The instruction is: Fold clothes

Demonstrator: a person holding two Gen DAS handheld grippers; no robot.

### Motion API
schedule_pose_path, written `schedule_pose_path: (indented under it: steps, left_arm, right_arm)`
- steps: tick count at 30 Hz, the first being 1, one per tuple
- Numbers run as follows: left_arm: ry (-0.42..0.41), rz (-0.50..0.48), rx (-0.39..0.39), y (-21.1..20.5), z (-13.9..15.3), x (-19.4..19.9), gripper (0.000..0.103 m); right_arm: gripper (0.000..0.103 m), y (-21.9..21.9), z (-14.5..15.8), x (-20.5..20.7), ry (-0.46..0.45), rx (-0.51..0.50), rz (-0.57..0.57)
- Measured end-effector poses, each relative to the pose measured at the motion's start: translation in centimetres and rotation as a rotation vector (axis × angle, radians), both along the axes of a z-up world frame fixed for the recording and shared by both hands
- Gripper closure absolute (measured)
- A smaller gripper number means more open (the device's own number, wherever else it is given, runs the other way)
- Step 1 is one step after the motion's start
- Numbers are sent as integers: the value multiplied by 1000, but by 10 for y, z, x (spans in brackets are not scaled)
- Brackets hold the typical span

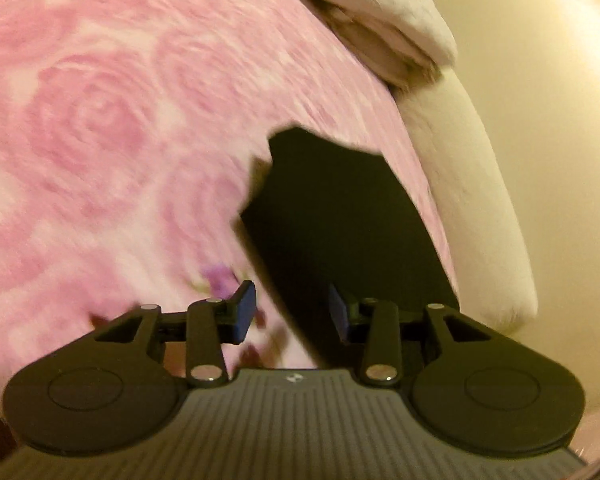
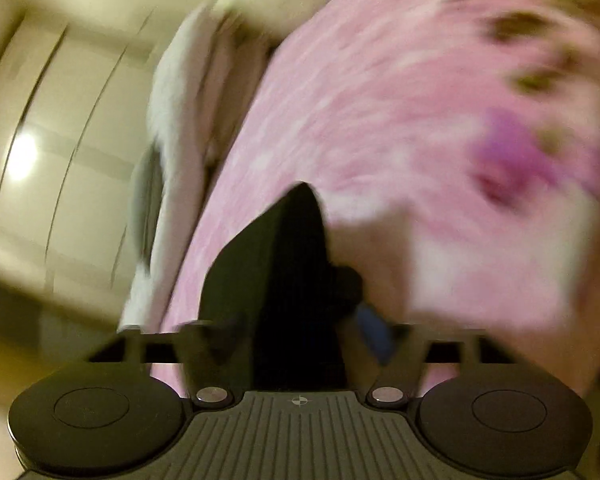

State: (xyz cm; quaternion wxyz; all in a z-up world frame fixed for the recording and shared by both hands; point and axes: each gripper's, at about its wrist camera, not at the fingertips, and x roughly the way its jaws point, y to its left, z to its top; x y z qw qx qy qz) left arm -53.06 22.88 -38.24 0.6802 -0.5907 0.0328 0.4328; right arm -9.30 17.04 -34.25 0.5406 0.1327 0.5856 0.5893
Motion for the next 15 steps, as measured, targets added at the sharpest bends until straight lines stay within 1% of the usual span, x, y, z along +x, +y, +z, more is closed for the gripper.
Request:
schedule_pose_path:
  steps: [2, 4, 6, 7, 10, 11, 12, 13, 14, 15]
  left_arm:
    - [-4, 24, -7, 6, -2, -5, 66]
    - [-6, 41, -13, 11, -5, -8, 65]
    - [-14, 53, -20, 15, -8, -6, 65]
    - [-16, 60, -25, 16, -9, -5, 65]
    - [-23, 81, -40, 21, -14, -2, 65]
    - [-24, 83, -35, 21, -15, 0, 66]
    - [-25, 83, -30, 21, -15, 1, 67]
    - [-21, 64, -17, 20, -12, 5, 68]
    - [-18, 44, -4, 19, -9, 8, 73]
    - [-14, 24, 9, 18, -7, 11, 84]
  right_arm:
    - [28, -41, -4, -15, 58, 0, -89]
    - [27, -69, -14, -32, 140, -40, -88]
    - [27, -77, -24, -48, 199, -99, -63]
    - [27, -77, -29, -55, 224, -113, -50]
    - [27, -64, -45, -69, 282, -121, -103]
    - [28, -61, -48, -70, 293, -100, -135]
    - [51, -57, -52, -71, 305, -80, -167]
    - [77, -52, -49, -69, 271, -84, -167]
    - [78, -47, -47, -67, 237, -90, -167]
    - [81, -43, -39, -64, 187, -81, -151]
